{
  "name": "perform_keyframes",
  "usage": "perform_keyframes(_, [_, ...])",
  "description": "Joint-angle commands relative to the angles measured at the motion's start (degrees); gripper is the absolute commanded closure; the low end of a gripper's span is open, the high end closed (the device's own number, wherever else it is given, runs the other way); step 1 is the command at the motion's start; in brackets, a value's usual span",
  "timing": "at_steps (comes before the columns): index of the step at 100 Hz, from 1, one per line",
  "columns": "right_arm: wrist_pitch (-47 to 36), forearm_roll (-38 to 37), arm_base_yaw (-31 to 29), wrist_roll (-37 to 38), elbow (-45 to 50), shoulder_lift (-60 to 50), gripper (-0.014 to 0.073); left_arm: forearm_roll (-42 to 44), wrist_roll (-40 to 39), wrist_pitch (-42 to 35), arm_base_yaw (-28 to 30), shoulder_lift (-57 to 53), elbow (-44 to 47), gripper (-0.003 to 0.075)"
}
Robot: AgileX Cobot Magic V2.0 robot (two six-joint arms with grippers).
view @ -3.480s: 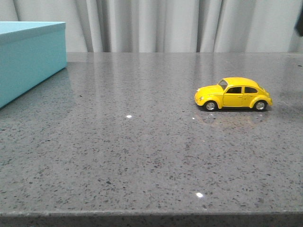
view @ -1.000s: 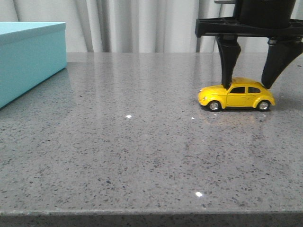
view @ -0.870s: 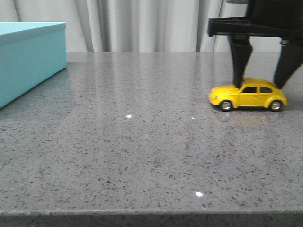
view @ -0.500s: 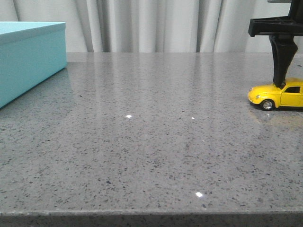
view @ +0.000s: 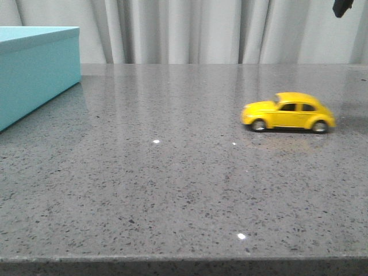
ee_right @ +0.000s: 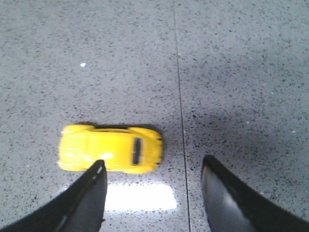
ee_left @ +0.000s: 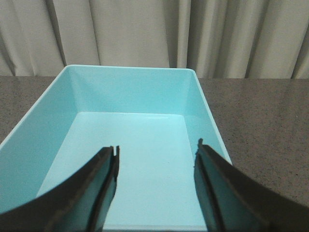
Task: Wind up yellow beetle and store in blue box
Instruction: 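Carry the car with the right gripper and release it beside the box, then lower the left gripper onto the car and grasp it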
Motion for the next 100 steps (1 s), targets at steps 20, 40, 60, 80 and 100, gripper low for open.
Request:
perform_keyframes(20, [-10.2, 0.3, 3.7, -1.3, 6.2, -6.8, 0.016, -0.8, -0.5, -6.6, -0.5, 0.8, -2.0, 0.0365])
perform_keyframes(40, [-17.9, 3.1, 4.2, -1.3, 11.7, -12.5, 0.016, -0.8, -0.5, -7.0, -0.5, 0.8, -2.0, 0.0365])
perform_keyframes(60, [-18.4, 3.1, 4.2, -1.3, 14.0, -16.8, 0.016, -0.8, 1.8, -2.3, -0.6, 4.0, -5.5, 0.0364])
perform_keyframes(80, [-18.6, 3.1, 4.2, -1.3, 14.2, -19.2, 0.016, -0.8, 10.0, 5.2, -3.8, 11.6, -13.4, 0.0266])
perform_keyframes(100, [-18.5, 3.4, 4.2, -1.3, 14.2, -19.7, 0.016, -0.8, 22.1, 12.9, -9.9, 21.7, -23.0, 0.0187])
